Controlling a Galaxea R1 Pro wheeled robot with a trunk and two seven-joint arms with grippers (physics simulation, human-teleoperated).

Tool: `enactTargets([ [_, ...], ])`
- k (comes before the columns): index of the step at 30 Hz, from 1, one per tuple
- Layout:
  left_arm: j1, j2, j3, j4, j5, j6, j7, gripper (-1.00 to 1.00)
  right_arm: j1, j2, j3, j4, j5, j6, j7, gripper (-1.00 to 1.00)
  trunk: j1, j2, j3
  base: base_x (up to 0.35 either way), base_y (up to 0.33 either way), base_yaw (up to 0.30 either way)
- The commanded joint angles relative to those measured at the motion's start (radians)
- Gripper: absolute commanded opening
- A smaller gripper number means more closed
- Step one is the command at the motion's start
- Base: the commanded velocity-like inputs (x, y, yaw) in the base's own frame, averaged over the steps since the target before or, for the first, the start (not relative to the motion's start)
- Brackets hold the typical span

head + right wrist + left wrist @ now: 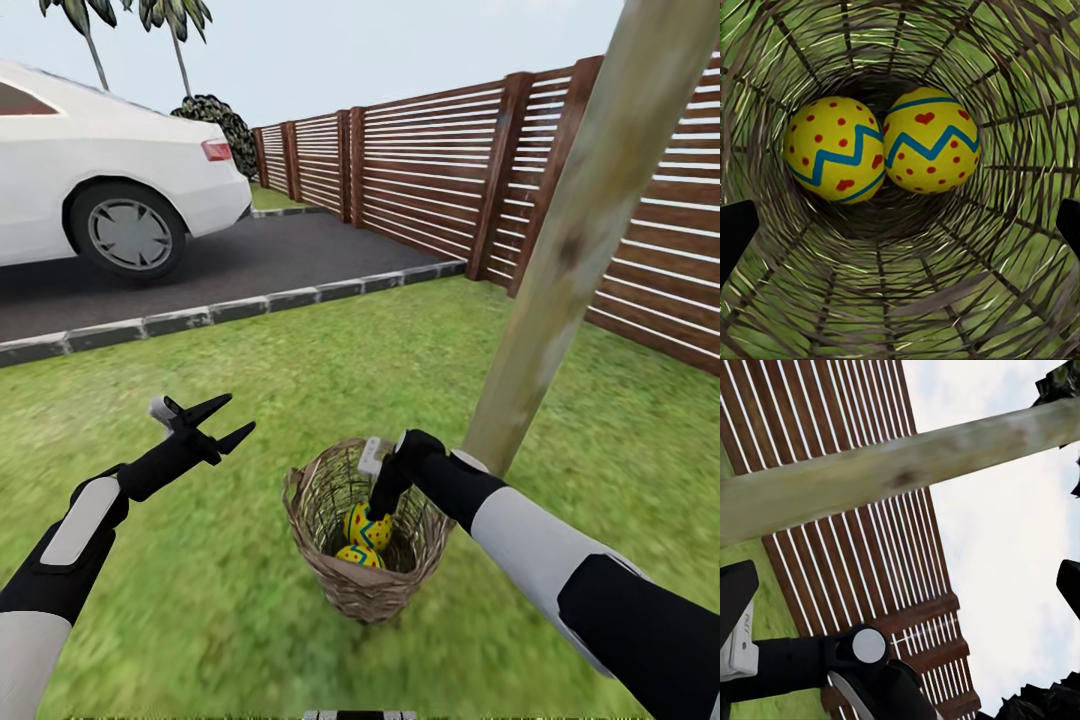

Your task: Take the three Easter eggs out of the wicker basket on the lawn in the garden, then place them on the lawn next to a single tree (choose any tree) so that all three eggs are next to the same tree and none are left in the basket.

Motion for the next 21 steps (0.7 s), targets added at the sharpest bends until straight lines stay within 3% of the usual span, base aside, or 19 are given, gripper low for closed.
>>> enactTargets([
  [1,-0.001,0.0,0.001,0.0,-0.001,0.004,-0.003,1.0,-0.001,0.0,0.0,-0.001,0.009,0.0,0.007,1.0,0.0,-0.001,-0.005,0.0,0.0,0.0],
  [21,-0.001,0.0,0.001,0.002,-0.001,0.004,-0.003,1.0,-0.002,0.0,0.004,-0.02,0.016,0.0,0.008,1.0,0.009,-0.005,-0.082,0.0,0.0,0.0],
])
